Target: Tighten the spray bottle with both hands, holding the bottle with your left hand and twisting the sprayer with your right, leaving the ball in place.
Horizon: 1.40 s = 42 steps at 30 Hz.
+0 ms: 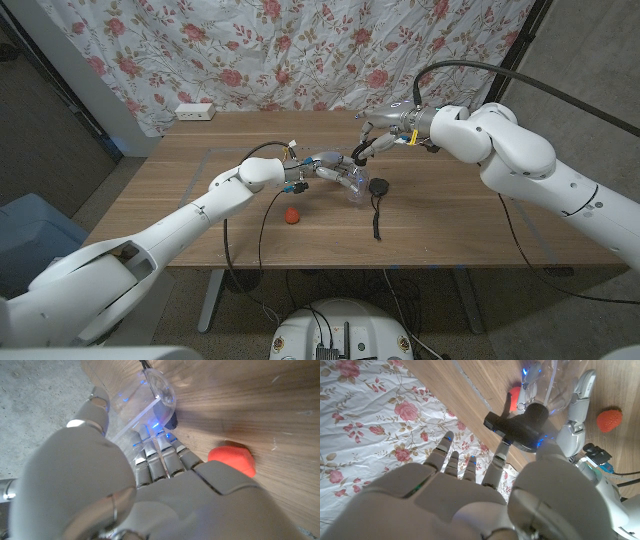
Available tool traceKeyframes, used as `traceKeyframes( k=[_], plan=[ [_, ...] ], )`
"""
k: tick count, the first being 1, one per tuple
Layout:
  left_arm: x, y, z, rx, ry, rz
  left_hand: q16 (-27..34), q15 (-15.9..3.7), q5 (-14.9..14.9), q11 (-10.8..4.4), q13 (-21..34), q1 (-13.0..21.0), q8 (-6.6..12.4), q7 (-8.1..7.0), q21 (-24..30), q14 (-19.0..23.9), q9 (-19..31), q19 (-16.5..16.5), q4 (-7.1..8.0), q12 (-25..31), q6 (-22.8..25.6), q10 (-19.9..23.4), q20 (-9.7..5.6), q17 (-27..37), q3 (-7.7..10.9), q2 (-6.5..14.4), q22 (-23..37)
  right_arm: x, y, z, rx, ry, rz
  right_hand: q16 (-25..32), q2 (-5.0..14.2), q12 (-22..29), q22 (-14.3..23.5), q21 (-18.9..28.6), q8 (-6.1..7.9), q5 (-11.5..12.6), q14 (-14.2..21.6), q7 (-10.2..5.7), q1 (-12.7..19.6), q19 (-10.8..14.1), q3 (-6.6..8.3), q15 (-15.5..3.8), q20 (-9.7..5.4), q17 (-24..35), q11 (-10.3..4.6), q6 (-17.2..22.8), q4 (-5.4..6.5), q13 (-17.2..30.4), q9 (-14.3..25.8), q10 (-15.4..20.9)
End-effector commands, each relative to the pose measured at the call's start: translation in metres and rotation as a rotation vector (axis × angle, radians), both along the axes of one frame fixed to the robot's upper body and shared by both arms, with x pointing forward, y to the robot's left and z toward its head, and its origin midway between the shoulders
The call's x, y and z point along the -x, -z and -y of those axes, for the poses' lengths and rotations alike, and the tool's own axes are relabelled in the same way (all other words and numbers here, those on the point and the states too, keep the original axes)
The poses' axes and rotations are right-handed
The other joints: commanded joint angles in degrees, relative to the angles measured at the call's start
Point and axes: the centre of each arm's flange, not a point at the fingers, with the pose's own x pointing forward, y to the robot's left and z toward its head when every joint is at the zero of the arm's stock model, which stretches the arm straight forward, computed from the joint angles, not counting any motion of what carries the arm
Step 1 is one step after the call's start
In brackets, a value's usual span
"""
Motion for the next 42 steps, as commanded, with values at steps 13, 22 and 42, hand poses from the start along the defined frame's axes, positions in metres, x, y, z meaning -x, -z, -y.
traceKeyframes(
  k=[13, 22, 42],
  plan=[
    [0.000, 0.000, 0.000, -0.002, 0.004, 0.003, -0.2, -6.27, 0.4, -4.17, 1.5, -3.4, 19.29, -1.00, 0.0, 0.3, 0.1, 0.5, 1.12, 1.1, 1.8, 4.5, -1.86, 0.1, 1.02, 9.1, 0.1, 0.003, 0.006, -0.011, -0.051, 0.056, 0.120, 1.9, 1.11, 0.6, 0.1, 0.5, 2.67, 0.8, 4.0, -0.52, -1.2, 3.7, -0.42, -2.76, -1.07, 0.3, -0.91, 6.3, -1.06, 0.1, 0.8, 6.2],
    [0.001, 0.000, 0.000, -0.006, 0.006, 0.005, -0.3, -6.24, 0.4, -4.21, 1.5, -3.6, 19.25, -1.11, -0.1, 0.4, 0.1, 0.5, 1.23, 1.0, 1.7, 4.4, -1.82, 0.0, 1.04, 9.1, 0.1, 0.004, 0.009, -0.013, -0.066, 0.081, 0.109, 2.3, 1.37, 0.6, 0.1, 0.5, 3.95, 0.8, 5.1, -0.08, -2.1, 4.7, -0.73, -3.47, -1.16, 0.5, -1.24, 9.1, -1.12, 0.1, 1.0, 8.0],
    [0.003, -0.001, -0.001, -0.002, 0.007, 0.011, -0.4, -6.31, 0.4, -4.41, 1.5, -3.8, 19.28, -1.08, -0.1, 0.3, 0.1, 0.6, 1.29, 1.0, 1.7, 4.5, -1.82, -0.1, 1.08, 9.3, 0.1, 0.003, 0.016, -0.022, -0.112, 0.148, 0.115, 4.2, 1.70, 1.0, 0.2, 0.6, 7.41, 1.0, 10.0, 0.65, -3.3, 7.8, -1.16, -6.18, -1.37, 0.8, -1.50, 15.7, -2.04, 0.1, 1.6, 13.6]
  ],
)
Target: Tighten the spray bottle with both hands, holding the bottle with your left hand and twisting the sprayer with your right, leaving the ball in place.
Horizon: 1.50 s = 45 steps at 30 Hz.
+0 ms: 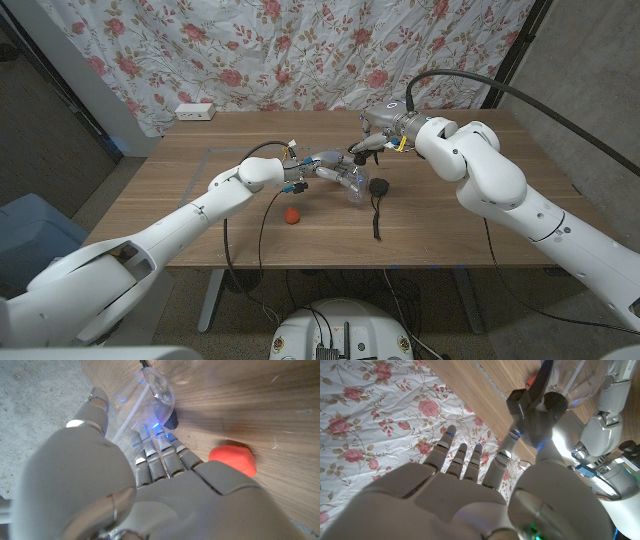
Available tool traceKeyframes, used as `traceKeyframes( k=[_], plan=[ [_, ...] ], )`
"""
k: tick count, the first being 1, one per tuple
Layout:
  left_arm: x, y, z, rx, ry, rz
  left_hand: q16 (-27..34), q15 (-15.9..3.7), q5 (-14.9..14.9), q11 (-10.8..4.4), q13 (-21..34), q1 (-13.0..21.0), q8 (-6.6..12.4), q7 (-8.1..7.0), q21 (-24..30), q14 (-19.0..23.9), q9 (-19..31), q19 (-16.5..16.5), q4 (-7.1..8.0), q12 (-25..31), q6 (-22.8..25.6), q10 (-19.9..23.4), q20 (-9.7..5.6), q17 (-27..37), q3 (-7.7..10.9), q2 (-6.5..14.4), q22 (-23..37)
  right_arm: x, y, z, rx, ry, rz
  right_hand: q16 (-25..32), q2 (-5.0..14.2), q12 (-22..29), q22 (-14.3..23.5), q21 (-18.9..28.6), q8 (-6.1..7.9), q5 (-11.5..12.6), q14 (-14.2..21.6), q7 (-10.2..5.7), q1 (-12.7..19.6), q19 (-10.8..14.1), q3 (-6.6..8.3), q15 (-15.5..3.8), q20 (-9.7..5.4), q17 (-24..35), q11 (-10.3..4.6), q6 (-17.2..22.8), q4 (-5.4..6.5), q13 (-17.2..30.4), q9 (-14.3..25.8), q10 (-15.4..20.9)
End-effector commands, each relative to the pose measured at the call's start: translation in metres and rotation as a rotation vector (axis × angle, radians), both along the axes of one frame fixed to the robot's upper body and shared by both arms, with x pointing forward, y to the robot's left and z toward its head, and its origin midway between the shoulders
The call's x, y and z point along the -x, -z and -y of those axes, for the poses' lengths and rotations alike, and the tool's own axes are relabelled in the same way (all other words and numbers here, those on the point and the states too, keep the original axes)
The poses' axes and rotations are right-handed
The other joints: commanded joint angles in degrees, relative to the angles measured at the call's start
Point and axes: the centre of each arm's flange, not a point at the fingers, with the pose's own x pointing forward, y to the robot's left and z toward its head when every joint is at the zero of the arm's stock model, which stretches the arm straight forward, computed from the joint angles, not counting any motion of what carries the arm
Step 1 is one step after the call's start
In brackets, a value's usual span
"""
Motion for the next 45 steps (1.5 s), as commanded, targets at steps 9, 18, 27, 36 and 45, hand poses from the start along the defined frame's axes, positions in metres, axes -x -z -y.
traceKeyframes(
  k=[9, 18, 27, 36, 45],
  plan=[
    [0.0010, 0.0012, -0.0011, 0.010, 0.000, 0.000, -0.3, -6.34, 0.4, -4.62, 1.5, -4.1, 19.18, -1.49, -0.1, 0.1, 0.1, 0.6, 1.33, 0.2, 1.5, 4.2, -1.80, -0.1, 1.18, 9.3, 0.1, 0.0010, 0.0050, -0.0032, -0.060, 0.085, 0.015, 1.5, -0.13, 0.5, 0.2, 0.4, 2.99, 0.4, 3.7, 0.57, -0.4, 2.4, -0.06, -1.55, -0.69, 0.3, -0.21, 5.1, -1.46, 0.1, 0.7, 4.0],
    [0.0005, 0.0004, -0.0029, 0.013, -0.003, 0.003, -0.4, -6.30, 0.4, -4.51, 1.4, -4.3, 19.18, -1.41, -0.1, 0.1, 0.1, 0.6, 1.37, 0.1, 1.4, 4.3, -1.69, -0.2, 1.27, 9.4, 0.1, 0.0010, 0.0067, -0.0044, -0.090, 0.104, 0.016, 2.1, -0.22, 0.6, 0.2, 0.4, 4.83, 0.6, 5.5, 0.22, 0.3, 3.4, 0.10, -2.37, -1.11, 0.3, -0.53, 8.1, -2.40, 0.1, 1.1, 6.1],
    [-0.0013, 0.0006, -0.0036, 0.015, -0.002, -0.002, -0.5, -6.29, 0.4, -4.51, 1.4, -4.6, 19.14, -1.60, -0.1, 0.1, 0.1, 0.6, 1.50, 0.0, 1.3, 4.2, -1.59, -0.2, 1.33, 9.6, 0.1, 0.0000, 0.0070, -0.0071, -0.128, 0.123, 0.001, 2.5, 0.06, 0.6, 0.2, 0.3, 6.13, 0.6, 6.8, 1.68, 1.7, 4.1, 0.66, -2.75, -1.33, 0.3, -0.85, 9.8, -3.42, 0.1, 1.5, 7.8],
    [-0.0037, -0.0008, -0.0041, 0.022, -0.002, 0.002, -0.9, -6.13, 0.4, -4.22, 1.2, -5.6, 18.92, -2.06, -0.2, -0.1, 0.1, 0.5, 1.86, -0.6, 0.7, 3.3, -1.42, -0.4, 1.51, 9.8, 0.1, -0.0017, 0.0064, -0.0068, -0.161, 0.122, -0.017, 2.4, -0.15, 0.3, 0.2, 0.1, 8.18, -0.2, 7.5, 3.99, 4.7, 4.3, 1.89, -2.60, -1.34, -0.2, -0.98, 12.6, -5.11, 0.1, 2.2, 8.8],
    [-0.0060, -0.0021, -0.0041, 0.024, -0.001, 0.000, -1.1, -6.00, 0.4, -4.27, 1.1, -6.2, 18.87, -2.21, -0.2, -0.2, 0.1, 0.4, 2.02, -0.8, 0.6, 3.1, -1.33, -0.6, 1.71, 9.9, 0.1, -0.0042, 0.0050, -0.0042, -0.201, 0.118, -0.038, 2.1, -0.56, 0.1, 0.2, 0.0, 9.38, -0.3, 8.5, 5.39, 6.3, 4.5, 3.04, -2.58, -1.31, -0.7, -0.54, 13.7, -5.54, 0.1, 2.7, 9.4]
  ],
)
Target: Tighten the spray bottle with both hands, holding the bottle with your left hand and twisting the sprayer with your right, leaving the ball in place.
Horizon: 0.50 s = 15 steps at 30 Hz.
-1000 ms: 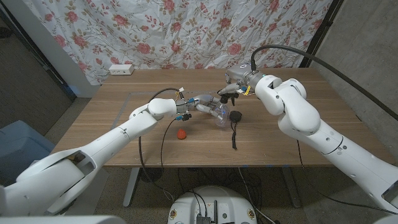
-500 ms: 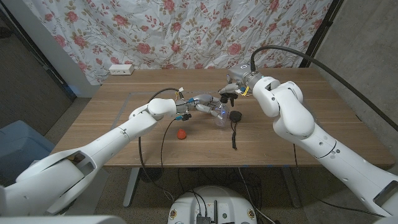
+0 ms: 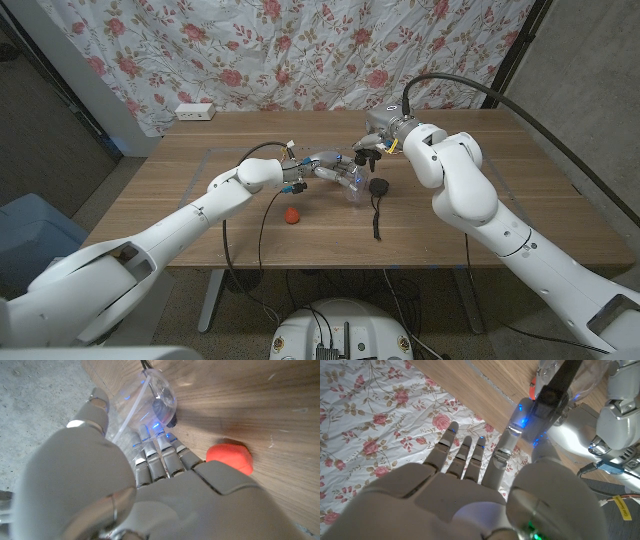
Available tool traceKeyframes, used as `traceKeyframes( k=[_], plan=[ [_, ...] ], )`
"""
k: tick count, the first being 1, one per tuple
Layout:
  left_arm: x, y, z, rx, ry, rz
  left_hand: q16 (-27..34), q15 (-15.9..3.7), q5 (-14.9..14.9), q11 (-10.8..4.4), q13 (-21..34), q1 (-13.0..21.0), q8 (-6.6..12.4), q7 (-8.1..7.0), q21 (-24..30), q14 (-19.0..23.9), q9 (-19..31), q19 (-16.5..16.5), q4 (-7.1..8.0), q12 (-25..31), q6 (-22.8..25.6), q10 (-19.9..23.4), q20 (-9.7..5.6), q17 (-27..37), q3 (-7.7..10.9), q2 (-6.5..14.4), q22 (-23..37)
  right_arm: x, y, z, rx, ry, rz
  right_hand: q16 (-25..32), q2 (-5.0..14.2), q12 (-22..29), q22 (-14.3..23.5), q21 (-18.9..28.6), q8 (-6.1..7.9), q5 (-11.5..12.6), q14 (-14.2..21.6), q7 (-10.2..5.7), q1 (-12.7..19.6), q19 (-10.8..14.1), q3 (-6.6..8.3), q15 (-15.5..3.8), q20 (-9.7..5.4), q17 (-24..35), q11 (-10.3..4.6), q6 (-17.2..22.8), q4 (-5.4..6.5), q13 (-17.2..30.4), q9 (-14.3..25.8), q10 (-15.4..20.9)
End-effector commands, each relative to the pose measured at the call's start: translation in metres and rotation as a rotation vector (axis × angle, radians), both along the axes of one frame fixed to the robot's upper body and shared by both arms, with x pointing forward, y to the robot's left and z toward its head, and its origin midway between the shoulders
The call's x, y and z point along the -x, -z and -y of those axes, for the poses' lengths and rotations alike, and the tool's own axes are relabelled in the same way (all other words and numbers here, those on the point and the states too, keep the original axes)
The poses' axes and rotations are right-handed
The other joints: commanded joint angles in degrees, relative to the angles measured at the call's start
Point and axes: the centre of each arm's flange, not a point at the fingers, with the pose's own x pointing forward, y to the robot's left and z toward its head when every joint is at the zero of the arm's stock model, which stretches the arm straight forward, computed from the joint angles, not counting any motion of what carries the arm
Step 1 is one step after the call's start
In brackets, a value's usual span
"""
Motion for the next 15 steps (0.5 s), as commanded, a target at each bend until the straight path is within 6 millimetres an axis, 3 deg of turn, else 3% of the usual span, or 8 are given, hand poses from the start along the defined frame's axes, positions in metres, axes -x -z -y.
traceKeyframes(
  k=[1, 11, 13, 14, 15],
  plan=[
    [-0.0029, -0.0022, -0.0002, 0.003, 0.003, 0.000, -0.1, -5.97, 0.2, -3.65, 0.6, -6.3, 18.95, -1.32, -0.2, -0.3, 0.2, 0.4, 1.85, 0.0, 1.4, 3.5, -1.29, 0.0, 1.94, 10.0, 0.1, -0.0028, -0.0012, 0.0024, -0.055, 0.001, -0.021, -0.1, 0.08, 0.0, 0.1, -0.2, 0.60, 0.2, 1.0, 0.43, 0.9, 0.6, 0.77, -0.34, 0.17, 0.0, 0.35, 0.6, 0.00, 0.1, 0.4, 0.6],
    [-0.0062, -0.0033, -0.0009, 0.004, 0.003, -0.001, -0.3, -5.87, 0.2, -4.05, 0.6, -6.5, 18.95, -1.43, -0.2, -0.8, 0.2, 0.4, 1.65, -0.2, 1.4, 3.5, -1.30, -0.1, 2.06, 10.0, 0.2, -0.0060, -0.0010, 0.0033, -0.075, -0.012, -0.042, -0.4, -0.26, -0.2, 0.1, -0.2, 1.90, 0.8, 1.9, 1.07, 2.2, 0.9, 2.02, -0.11, 0.17, -0.4, 0.40, 1.3, -0.12, 0.1, 1.0, 1.4],
    [-0.0068, -0.0030, -0.0009, 0.005, 0.003, -0.002, -0.3, -5.86, 0.2, -3.97, 0.5, -6.7, 18.89, -1.51, -0.2, -0.9, 0.2, 0.4, 1.73, -0.2, 1.3, 3.5, -1.22, -0.1, 2.10, 10.1, 0.2, -0.0066, -0.0022, 0.0048, -0.071, -0.032, -0.055, -0.6, -1.65, -0.5, 0.1, -0.3, 2.30, 0.2, 1.8, -0.43, 0.0, 0.8, 1.31, 0.36, 0.38, -0.3, 0.37, 0.3, 1.04, 0.2, 1.5, 1.4],
    [-0.0072, -0.0028, -0.0009, 0.006, 0.004, -0.004, -0.4, -5.89, 0.2, -4.04, 0.5, -6.8, 18.87, -1.68, -0.2, -0.9, 0.2, 0.4, 1.73, -0.3, 1.2, 3.4, -1.23, -0.1, 2.09, 10.0, 0.2, -0.0069, -0.0029, 0.0049, -0.065, -0.031, -0.063, -0.7, -1.79, -0.6, 0.2, -0.3, 2.36, 0.0, 1.7, -0.48, -0.3, 0.8, 1.20, 0.44, 0.42, -0.3, 0.31, 0.3, 1.18, 0.2, 1.5, 1.3],
    [-0.0075, -0.0026, -0.0008, 0.006, 0.005, -0.004, -0.4, -5.86, 0.2, -3.98, 0.5, -6.8, 18.85, -1.58, -0.2, -1.0, 0.2, 0.3, 1.77, -0.3, 1.2, 3.4, -1.20, -0.1, 2.13, 10.1, 0.2, -0.0068, -0.0032, 0.0049, -0.062, -0.029, -0.062, -0.9, -2.53, -1.0, 0.2, -0.4, 2.37, -0.6, 1.4, -0.71, -2.5, 0.6, 0.48, 1.04, 0.56, -0.2, 0.26, -0.6, 2.04, 0.2, 1.8, 0.8]
  ],
)
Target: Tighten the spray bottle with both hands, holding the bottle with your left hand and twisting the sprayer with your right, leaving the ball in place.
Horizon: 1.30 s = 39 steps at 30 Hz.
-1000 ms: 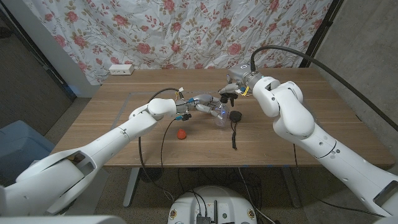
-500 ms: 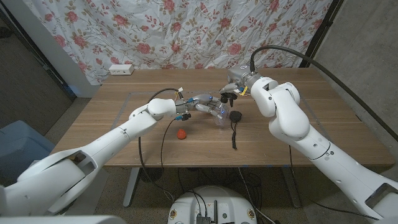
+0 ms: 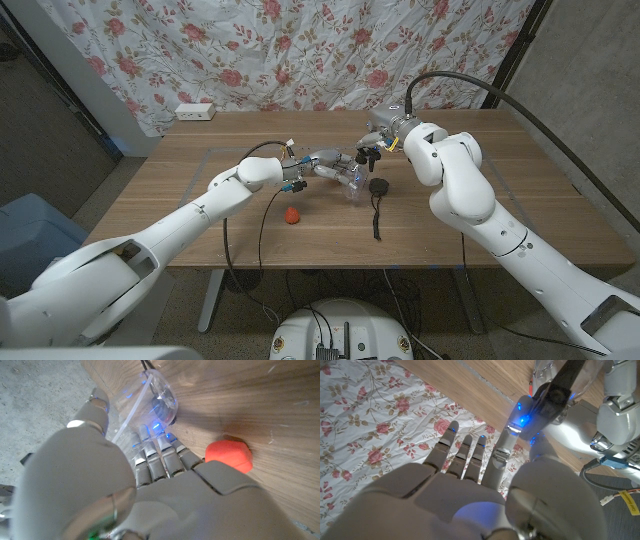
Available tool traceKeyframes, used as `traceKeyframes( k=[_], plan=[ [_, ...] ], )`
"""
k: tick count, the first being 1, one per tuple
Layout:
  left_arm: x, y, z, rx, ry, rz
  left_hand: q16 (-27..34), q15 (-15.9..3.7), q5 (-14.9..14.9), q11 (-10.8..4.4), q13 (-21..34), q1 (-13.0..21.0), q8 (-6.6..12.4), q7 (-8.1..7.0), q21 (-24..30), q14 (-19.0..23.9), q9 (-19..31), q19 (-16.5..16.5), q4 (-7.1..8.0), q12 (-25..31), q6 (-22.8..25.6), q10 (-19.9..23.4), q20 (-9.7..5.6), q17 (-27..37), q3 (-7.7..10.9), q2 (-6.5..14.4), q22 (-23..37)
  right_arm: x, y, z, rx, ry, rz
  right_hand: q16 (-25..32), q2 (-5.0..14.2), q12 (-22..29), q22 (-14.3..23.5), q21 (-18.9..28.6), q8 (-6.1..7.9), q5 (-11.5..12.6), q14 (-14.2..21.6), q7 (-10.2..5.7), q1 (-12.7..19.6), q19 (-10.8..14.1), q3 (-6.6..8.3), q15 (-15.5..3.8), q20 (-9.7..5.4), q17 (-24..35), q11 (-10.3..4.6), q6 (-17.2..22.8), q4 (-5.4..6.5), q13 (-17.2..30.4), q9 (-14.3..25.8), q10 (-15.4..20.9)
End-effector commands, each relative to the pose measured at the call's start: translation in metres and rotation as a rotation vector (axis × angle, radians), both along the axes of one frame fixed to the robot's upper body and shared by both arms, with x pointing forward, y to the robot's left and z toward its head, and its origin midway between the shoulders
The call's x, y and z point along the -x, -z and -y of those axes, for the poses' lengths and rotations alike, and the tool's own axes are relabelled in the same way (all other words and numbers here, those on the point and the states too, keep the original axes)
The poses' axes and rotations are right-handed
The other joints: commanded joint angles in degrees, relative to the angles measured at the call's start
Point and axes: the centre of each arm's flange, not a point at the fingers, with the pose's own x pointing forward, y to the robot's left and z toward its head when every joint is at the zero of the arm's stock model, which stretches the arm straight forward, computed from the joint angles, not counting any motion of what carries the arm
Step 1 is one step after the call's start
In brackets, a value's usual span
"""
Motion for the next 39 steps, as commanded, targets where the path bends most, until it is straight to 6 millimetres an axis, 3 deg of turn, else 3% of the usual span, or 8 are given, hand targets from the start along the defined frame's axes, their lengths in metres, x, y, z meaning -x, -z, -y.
traceKeyframes(
  k=[1, 9, 13, 30, 34, 39],
  plan=[
    [-0.004, 0.000, 0.000, 0.004, 0.004, -0.005, -0.4, -6.07, 0.2, -3.96, 0.1, -6.8, 18.85, -1.59, -0.2, -0.3, 0.3, 0.4, 1.70, -0.1, 1.2, 3.6, -1.23, 0.1, 2.16, 10.0, 0.2, -0.003, -0.003, 0.002, -0.004, -0.027, -0.034, -0.6, -2.55, -0.8, 0.2, -0.1, 0.50, -1.3, -0.1, -1.27, -4.8, 0.1, -1.35, 1.12, 0.26, 0.4, -0.18, -1.4, 2.17, 0.2, 0.7, -0.2],
    [-0.005, 0.001, 0.001, 0.010, 0.006, -0.003, -0.4, -6.06, 0.2, -3.90, 0.1, -7.0, 18.90, -1.69, -0.2, -0.3, 0.3, 0.4, 1.54, -0.2, 1.3, 3.7, -1.27, 0.1, 2.21, 9.9, 0.2, -0.002, -0.005, 0.001, 0.014, -0.032, -0.032, -1.1, -3.88, -1.5, 0.2, -0.3, -0.29, -1.5, -0.8, -1.21, -10.2, -0.5, -3.03, 1.94, 0.51, 0.7, 0.98, -4.7, 3.83, 0.3, 0.9, -1.1],
    [-0.004, 0.002, 0.000, 0.012, 0.003, -0.004, -0.4, -6.03, 0.2, -3.84, 0.0, -7.3, 18.87, -1.60, -0.2, -0.3, 0.3, 0.3, 1.63, -0.2, 1.2, 3.7, -1.19, 0.1, 2.25, 10.0, 0.2, -0.002, -0.007, -0.001, 0.023, -0.033, -0.043, -1.5, -4.57, -1.7, 0.3, -0.4, -2.32, -1.1, -1.2, -0.90, -12.9, -1.2, -3.85, 2.63, 0.77, 0.9, 1.68, -7.1, 4.38, 0.4, -1.2, -1.7],
    [-0.001, 0.003, -0.004, 0.020, -0.006, 0.005, -0.2, -6.20, 0.2, -4.08, 0.0, -7.3, 18.91, -1.82, -0.2, -0.4, 0.2, 0.5, 1.13, -0.4, 1.3, 3.8, -1.36, 0.2, 2.23, 9.7, 0.2, 0.002, -0.013, -0.005, 0.067, -0.031, -0.058, -3.2, -5.62, -2.4, 0.2, -0.7, -8.05, 0.1, -4.1, 0.79, -17.7, -3.4, -5.36, 5.19, 2.87, 1.3, 3.54, -17.2, 4.82, 0.6, -4.4, -4.8],
    [-0.001, 0.003, -0.005, 0.024, -0.009, 0.008, -0.1, -6.19, 0.2, -3.93, 0.0, -7.2, 18.95, -1.72, -0.2, -0.4, 0.2, 0.5, 0.98, -0.4, 1.4, 3.9, -1.39, 0.3, 2.20, 9.6, 0.2, 0.003, -0.016, -0.005, 0.069, -0.027, -0.055, -3.5, -5.04, -2.4, 0.2, -0.7, -9.45, 0.4, -4.3, 1.23, -18.0, -4.0, -5.25, 7.75, 3.30, 1.3, 4.01, -20.1, 4.67, 0.6, -4.7, -5.7],
    [0.001, 0.002, -0.007, 0.042, -0.022, 0.013, 0.0, -6.21, 0.2, -3.79, 0.0, -7.2, 18.95, -1.45, -0.2, -0.3, 0.2, 0.5, 0.94, -0.5, 1.5, 3.9, -1.29, 0.3, 2.15, 9.6, 0.2, 0.003, -0.020, -0.006, 0.080, -0.035, -0.057, -3.7, -4.81, -2.2, 0.2, -0.6, -11.49, 0.5, -4.2, 2.84, -19.8, -4.2, -5.75, 9.18, 3.82, 1.3, 4.78, -24.3, 5.07, 0.7, -4.8, -6.3]
  ],
)
